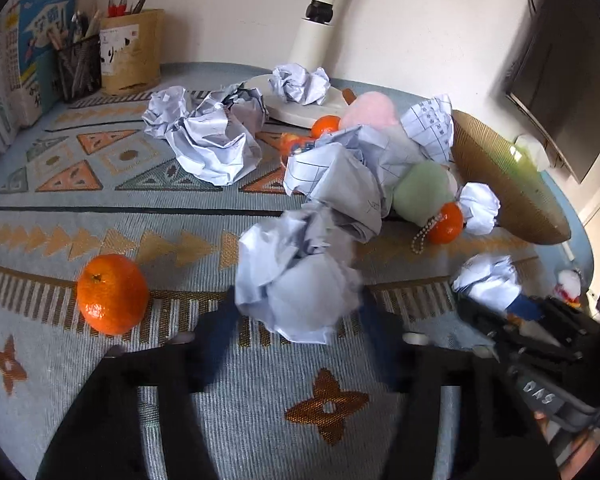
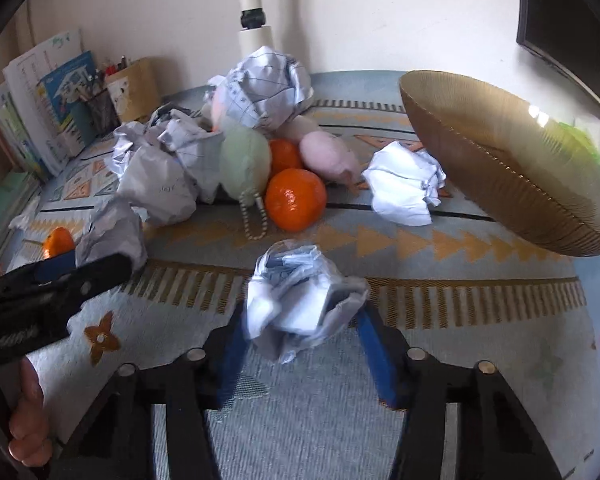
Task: Organize objects
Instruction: 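Grasp a white paper ball with the left tool while the right tool grasps another, then carry both paper balls over the brown glass bowl and open both tools, then grasp a lined paper ball with the left tool while the right tool grasps a mandarin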
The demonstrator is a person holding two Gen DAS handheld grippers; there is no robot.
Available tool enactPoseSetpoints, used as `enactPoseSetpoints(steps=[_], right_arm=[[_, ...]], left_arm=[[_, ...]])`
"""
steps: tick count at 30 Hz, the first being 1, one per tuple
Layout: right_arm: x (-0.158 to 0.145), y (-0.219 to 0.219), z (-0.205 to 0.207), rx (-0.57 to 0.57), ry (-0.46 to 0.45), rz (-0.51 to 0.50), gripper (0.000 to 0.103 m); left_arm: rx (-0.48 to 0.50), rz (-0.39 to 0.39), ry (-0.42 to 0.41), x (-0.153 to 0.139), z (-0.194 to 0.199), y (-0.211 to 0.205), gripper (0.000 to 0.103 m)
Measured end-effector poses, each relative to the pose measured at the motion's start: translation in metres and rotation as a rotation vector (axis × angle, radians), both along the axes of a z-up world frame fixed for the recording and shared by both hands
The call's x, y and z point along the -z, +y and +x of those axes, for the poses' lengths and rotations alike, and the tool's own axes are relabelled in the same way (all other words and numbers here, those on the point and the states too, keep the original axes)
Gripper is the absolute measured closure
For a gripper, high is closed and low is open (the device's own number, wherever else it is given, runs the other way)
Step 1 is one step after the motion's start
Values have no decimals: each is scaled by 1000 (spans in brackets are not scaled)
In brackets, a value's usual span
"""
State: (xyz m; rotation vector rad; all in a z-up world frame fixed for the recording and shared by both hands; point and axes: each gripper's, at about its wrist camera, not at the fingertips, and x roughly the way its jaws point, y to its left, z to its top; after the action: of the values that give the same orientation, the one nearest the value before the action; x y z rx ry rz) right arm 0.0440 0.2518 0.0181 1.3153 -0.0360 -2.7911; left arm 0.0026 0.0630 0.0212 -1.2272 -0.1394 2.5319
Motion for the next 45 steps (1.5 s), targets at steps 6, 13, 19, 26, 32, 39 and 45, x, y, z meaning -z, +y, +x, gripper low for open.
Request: enactPoseSetpoints(steps=[6, 13, 19, 26, 32, 39, 45], right_arm=[[-17, 15, 35, -14, 99, -108, 54], [-92, 70, 66, 95, 250, -87, 54], [-133, 121, 56, 239, 315, -40, 54], [-92, 165, 12, 328, 192, -27, 54], [-89, 172, 0, 362, 195, 38, 33], [-109, 155, 29, 299, 252, -69, 33], [-109, 89, 50, 129, 277, -190, 32]], left_arm=[[23, 35, 40, -15, 21, 0, 54], [181, 118, 196, -80, 44, 49, 54], [348, 147, 278, -134, 8, 136, 54], [399, 103, 233, -99, -44, 213, 54], [362, 169, 209, -90, -58, 210, 13], [283, 228, 287, -122, -15, 141, 12], [49, 174, 375, -118, 34, 44, 2]])
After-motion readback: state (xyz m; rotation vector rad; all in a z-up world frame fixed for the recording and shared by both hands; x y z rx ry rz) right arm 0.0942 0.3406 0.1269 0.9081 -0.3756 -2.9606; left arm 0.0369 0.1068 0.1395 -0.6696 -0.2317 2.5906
